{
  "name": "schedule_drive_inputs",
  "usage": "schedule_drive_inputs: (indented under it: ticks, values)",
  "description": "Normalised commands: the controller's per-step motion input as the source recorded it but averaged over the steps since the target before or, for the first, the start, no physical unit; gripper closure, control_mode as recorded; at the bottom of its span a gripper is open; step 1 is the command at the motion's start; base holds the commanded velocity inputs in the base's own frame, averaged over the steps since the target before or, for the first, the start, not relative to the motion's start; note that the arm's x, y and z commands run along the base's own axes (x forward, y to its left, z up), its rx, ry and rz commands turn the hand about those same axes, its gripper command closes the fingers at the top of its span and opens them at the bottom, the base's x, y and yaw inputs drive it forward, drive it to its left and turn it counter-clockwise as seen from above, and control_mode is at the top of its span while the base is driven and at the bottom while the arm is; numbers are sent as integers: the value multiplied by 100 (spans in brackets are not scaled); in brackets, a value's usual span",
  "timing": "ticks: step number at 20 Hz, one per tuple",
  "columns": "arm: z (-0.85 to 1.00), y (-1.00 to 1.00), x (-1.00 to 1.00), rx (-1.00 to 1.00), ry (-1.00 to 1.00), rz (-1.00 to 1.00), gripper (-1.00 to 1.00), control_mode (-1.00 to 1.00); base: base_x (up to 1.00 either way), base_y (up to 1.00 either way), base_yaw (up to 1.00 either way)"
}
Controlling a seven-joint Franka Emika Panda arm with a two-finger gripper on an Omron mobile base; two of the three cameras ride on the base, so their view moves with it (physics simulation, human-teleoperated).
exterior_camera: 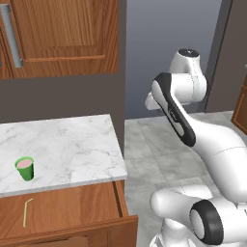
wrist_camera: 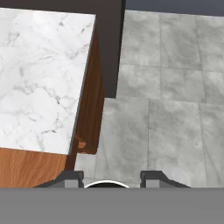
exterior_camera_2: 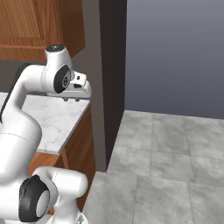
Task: Pick up the straw from the left drawer and put it inside the smoothie cup.
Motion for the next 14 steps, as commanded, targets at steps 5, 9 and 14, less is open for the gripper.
schedule_drive_inputs:
  ticks: [5,9,14]
  values:
    - [-1,-6,-35,0,-1,-1,-100,-100,0,0,0]
    - [-19,-6,-61,0,-1,-3,-100,-100,0,0,0]
    - [-38,-1,-36,0,0,0,-100,-100,0,0,0]
